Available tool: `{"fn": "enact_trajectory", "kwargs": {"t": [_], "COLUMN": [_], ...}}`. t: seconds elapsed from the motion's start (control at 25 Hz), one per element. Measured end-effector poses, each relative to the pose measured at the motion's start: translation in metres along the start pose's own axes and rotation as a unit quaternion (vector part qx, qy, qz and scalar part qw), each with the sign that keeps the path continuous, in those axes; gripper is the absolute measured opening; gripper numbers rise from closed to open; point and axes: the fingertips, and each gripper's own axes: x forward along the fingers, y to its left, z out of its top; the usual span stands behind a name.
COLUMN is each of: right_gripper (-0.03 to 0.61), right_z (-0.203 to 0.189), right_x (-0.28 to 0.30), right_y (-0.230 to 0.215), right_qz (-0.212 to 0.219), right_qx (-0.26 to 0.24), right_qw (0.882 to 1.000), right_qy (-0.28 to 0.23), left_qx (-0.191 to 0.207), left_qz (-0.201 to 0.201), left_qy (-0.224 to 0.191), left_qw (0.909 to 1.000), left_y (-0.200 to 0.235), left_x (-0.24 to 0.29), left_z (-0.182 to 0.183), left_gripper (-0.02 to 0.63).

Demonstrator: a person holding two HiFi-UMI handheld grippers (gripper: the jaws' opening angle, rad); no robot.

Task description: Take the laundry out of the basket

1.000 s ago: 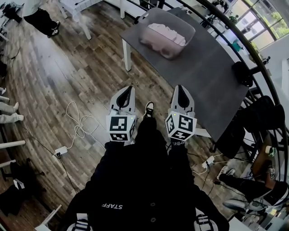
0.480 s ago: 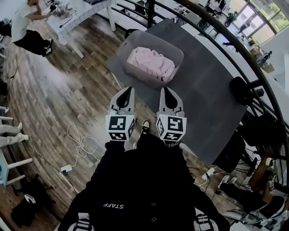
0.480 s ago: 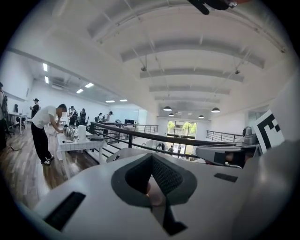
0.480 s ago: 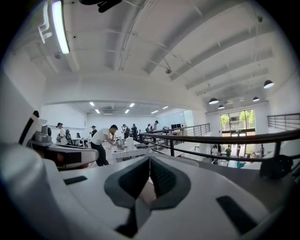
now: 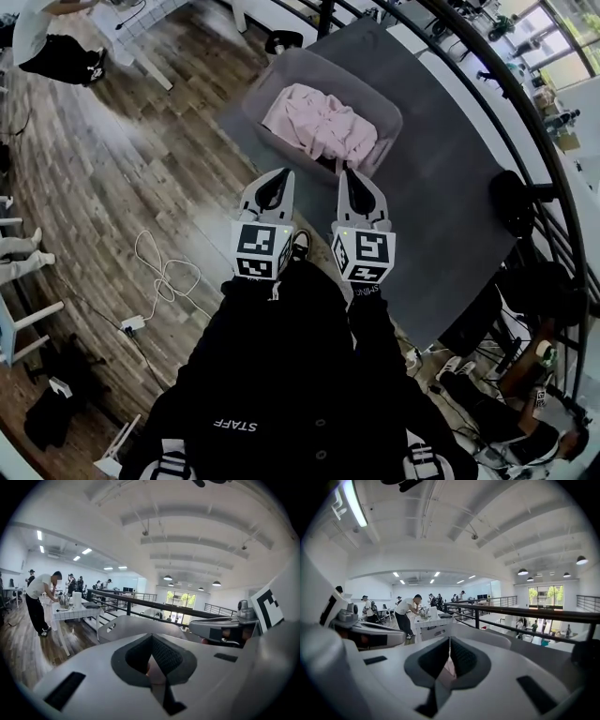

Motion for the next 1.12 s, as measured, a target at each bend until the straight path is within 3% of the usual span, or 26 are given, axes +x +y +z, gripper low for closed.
{"fn": "enact_trajectory", "kwargs": {"t": [0.72,1.12], "right_gripper": [0.027,0.191], "right_z": [-0.01,-0.01], "right_x": [0.096,0.17], "right_y": [-0.004,-0.026], "right_qz": [0.029,0.071], "right_qx": [-0.022,-0.049], "right_qw": [0.996,0.988], "right_qy": [0.078,0.125], "left_qx": [-0.02,-0.026], "left_qz": [-0.029,-0.019], "left_qy": [0.074,0.123], "left_qw": [0.9966,0.9919], "left_y": [0.056,0.091], "left_x": [0.083,0.139], "left_z": [-0.007,0.0], "left_gripper": [0.0,0.0]}}
